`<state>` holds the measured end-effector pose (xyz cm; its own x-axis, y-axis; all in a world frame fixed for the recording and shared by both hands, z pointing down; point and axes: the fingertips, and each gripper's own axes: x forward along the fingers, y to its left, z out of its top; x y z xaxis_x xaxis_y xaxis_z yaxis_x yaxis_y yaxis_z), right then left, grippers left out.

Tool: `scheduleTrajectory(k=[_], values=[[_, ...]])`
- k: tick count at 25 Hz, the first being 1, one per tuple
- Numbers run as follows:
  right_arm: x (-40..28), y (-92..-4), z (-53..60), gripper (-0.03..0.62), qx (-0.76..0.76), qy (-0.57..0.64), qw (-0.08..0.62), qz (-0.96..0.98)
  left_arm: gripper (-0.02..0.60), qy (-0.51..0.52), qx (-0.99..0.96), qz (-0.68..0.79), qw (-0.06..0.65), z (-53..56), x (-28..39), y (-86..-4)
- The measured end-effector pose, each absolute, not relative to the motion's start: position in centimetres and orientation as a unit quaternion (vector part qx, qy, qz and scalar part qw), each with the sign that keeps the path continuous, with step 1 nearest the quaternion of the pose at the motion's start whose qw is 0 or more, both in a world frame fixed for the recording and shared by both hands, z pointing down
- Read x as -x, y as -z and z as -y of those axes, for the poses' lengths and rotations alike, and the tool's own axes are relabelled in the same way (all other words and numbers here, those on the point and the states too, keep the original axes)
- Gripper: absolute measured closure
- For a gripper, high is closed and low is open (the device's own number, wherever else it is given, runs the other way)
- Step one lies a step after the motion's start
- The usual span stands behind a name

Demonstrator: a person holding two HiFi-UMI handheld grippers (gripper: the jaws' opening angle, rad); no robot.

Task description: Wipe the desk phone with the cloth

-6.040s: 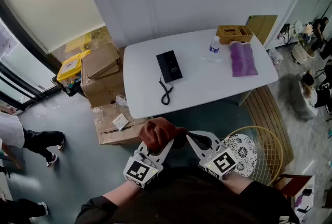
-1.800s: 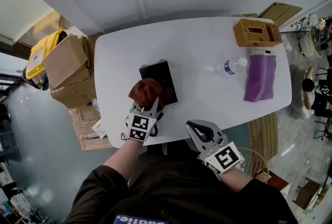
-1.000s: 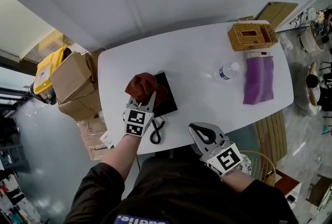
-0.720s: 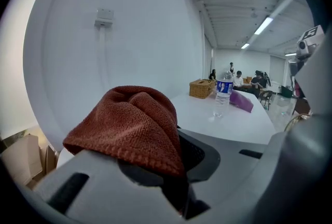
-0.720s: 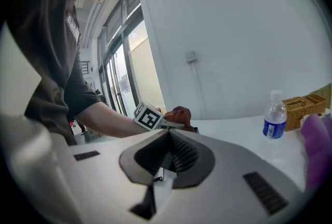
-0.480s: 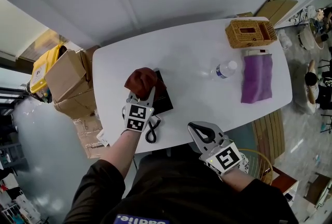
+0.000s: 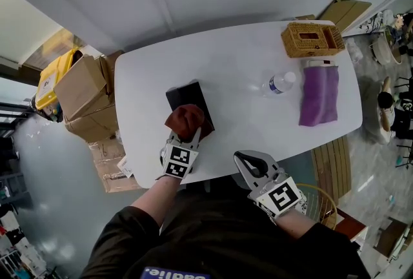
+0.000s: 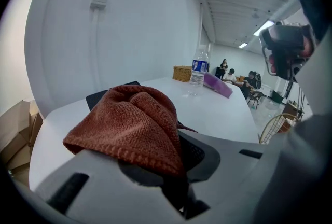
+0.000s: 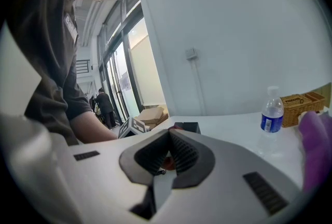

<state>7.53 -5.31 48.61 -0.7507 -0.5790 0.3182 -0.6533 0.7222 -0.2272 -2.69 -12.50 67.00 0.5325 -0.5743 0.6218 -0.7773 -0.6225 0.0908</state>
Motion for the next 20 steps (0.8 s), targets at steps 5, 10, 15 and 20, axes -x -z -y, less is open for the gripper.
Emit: scheduleTrajectory(k=[5,10,15,20], values=[[-7.6,-48.5,5.0,0.566,-0.338,-0.162,0.108,0.921,0.525,-0.289,-0.863,0.371,0.183,10.7,1.5,-67.3],[-7.7,-48.1,5.1,0.568,-0.341,-0.163,0.1,0.92,0.525,-0.269,-0.874,0.375,0.153,13.3,1.2,-63.5],[-8.0,-47.7,5.6,0.566,-0.347,-0.163,0.086,0.92,0.525,-0.248,-0.878,0.394,0.113,18.5,1.7,-59.3],[-8.3,-47.6,5.8,0.566,-0.349,-0.164,0.085,0.919,0.525,-0.246,-0.875,0.407,0.087,22.8,2.1,-57.6]])
